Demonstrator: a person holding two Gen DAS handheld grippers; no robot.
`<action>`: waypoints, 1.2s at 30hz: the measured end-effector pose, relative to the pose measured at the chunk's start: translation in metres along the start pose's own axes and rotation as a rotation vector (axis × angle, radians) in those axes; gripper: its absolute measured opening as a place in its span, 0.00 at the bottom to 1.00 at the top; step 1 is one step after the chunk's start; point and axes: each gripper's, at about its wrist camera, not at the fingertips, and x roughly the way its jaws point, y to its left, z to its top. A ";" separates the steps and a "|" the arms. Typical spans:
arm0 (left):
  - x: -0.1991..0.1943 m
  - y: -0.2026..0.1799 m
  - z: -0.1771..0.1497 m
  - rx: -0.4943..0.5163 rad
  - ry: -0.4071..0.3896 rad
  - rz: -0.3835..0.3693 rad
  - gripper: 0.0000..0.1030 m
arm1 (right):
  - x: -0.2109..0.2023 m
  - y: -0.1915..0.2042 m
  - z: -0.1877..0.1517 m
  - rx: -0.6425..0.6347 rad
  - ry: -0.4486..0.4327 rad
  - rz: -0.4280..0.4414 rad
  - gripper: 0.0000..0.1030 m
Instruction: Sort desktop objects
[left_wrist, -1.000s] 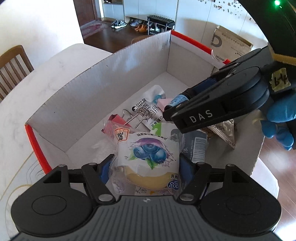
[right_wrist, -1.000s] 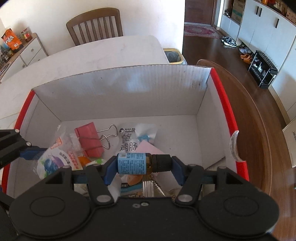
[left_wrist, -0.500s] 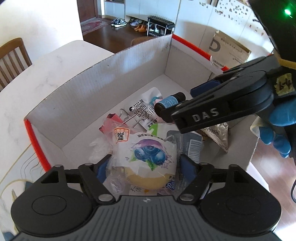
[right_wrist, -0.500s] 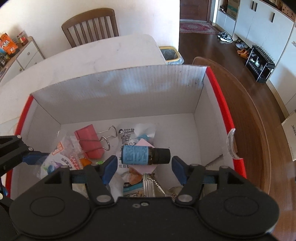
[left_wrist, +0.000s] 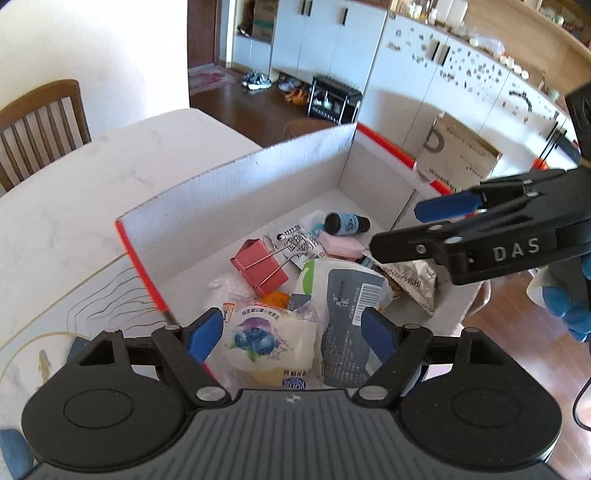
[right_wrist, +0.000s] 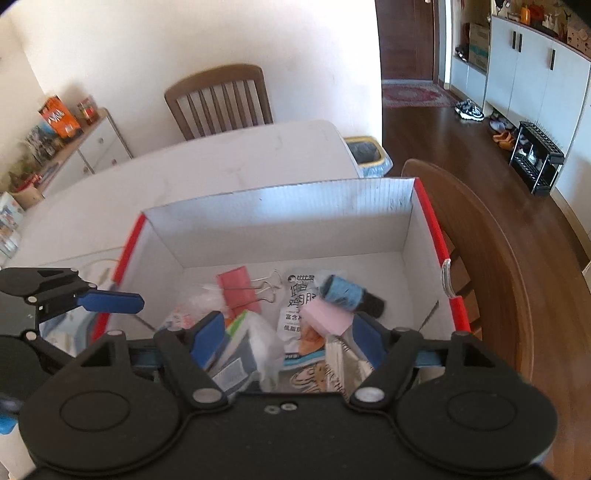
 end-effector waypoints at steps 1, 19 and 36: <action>-0.005 0.000 -0.002 -0.002 -0.009 0.000 0.79 | -0.006 0.000 -0.002 0.005 -0.011 0.007 0.74; -0.071 0.003 -0.029 -0.019 -0.153 0.026 0.79 | -0.065 0.039 -0.034 -0.032 -0.175 0.006 0.75; -0.104 0.001 -0.059 -0.003 -0.193 0.009 0.82 | -0.093 0.073 -0.067 -0.074 -0.292 -0.034 0.88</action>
